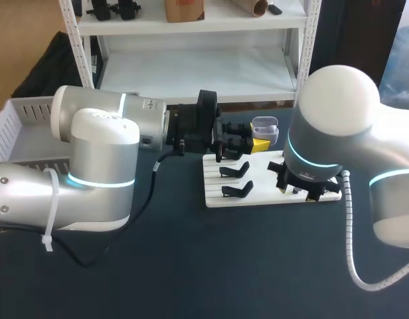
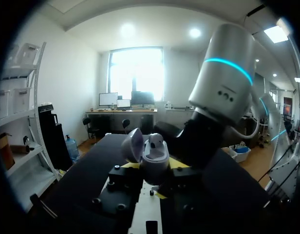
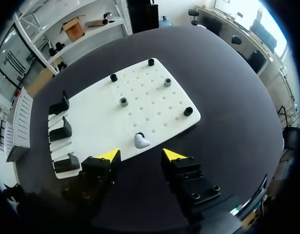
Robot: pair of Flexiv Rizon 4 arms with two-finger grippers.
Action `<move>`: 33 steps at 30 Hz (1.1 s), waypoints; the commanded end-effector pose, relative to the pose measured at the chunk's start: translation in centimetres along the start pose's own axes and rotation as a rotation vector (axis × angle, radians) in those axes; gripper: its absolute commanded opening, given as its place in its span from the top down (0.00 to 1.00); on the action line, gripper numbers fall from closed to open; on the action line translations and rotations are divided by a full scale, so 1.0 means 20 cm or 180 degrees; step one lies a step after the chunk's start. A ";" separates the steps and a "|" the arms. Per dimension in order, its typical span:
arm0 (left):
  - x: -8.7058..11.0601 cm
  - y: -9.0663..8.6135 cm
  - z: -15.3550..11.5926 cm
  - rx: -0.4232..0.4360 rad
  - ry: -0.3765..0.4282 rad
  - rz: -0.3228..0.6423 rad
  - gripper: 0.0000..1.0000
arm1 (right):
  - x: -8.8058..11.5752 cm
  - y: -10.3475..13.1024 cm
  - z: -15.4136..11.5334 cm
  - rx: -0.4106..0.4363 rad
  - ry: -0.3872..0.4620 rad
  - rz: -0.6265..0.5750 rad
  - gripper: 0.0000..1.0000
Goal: Pick up each earbud case from the left stands, insert the matching earbuds, close the lid, and place the case in the box.
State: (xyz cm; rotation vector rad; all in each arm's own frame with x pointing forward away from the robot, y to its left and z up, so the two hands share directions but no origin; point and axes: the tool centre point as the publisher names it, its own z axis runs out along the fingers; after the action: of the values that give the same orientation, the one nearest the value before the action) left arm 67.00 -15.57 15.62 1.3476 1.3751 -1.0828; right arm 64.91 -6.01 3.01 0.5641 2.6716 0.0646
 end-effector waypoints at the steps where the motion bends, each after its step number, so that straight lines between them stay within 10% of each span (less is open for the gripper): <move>1: 0.00 -0.01 0.00 -0.0019 -0.0009 0.0004 1.00 | 0.00 0.00 0.02 -0.0009 0.0015 -0.0017 0.45; 33: 0.00 -0.01 0.00 -0.0019 -0.0009 0.0004 1.00 | -0.04 0.00 0.07 -0.0030 0.0030 -0.0007 0.55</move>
State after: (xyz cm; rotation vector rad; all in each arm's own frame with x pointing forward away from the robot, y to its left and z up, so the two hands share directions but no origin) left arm 67.00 -15.57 15.62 1.3476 1.3751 -1.0828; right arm 66.15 -6.47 2.13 0.5606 2.6826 0.0771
